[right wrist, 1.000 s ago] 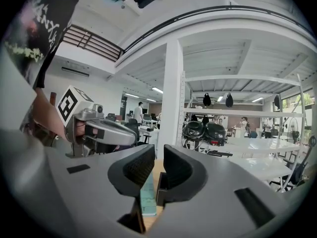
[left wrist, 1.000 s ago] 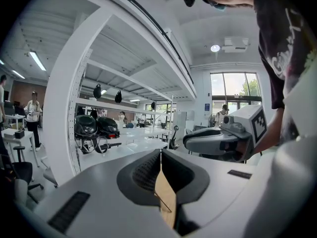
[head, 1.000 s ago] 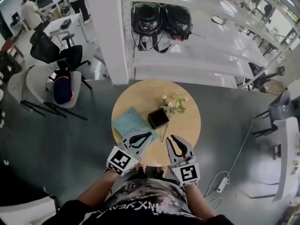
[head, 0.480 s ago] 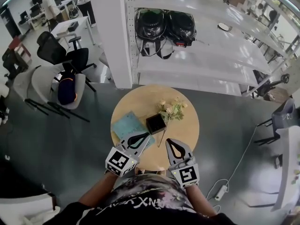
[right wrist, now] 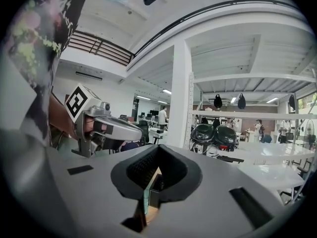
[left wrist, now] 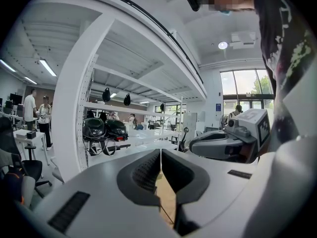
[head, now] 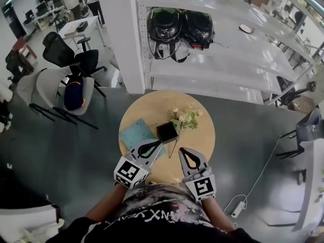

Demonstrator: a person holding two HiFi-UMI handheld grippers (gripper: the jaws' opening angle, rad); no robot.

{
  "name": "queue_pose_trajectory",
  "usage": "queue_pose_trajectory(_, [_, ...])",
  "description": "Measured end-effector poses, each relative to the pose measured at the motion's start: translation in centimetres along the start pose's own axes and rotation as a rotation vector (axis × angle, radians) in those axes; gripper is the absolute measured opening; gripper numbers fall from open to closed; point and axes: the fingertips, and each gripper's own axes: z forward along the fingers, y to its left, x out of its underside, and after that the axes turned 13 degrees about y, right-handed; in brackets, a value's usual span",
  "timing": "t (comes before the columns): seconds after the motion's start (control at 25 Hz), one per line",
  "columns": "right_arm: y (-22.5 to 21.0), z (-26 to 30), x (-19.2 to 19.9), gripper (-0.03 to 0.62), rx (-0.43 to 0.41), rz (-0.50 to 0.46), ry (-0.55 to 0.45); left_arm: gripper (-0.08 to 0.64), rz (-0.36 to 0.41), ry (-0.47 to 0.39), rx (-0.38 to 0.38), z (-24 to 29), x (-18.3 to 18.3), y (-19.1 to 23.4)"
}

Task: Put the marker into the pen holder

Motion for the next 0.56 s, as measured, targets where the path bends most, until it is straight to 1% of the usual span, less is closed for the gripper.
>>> queue_pose_trajectory(0.2, [-0.5, -0.2, 0.0, 0.000, 0.000, 0.002, -0.006, 0.026, 0.007, -0.006, -0.006, 0.3, -0.5, -0.2])
queue_pose_trajectory(0.56, [-1.2, -0.7, -0.4, 0.000, 0.012, 0.006, -0.018, 0.025, -0.002, -0.001, -0.014, 0.2, -1.0, 0.0])
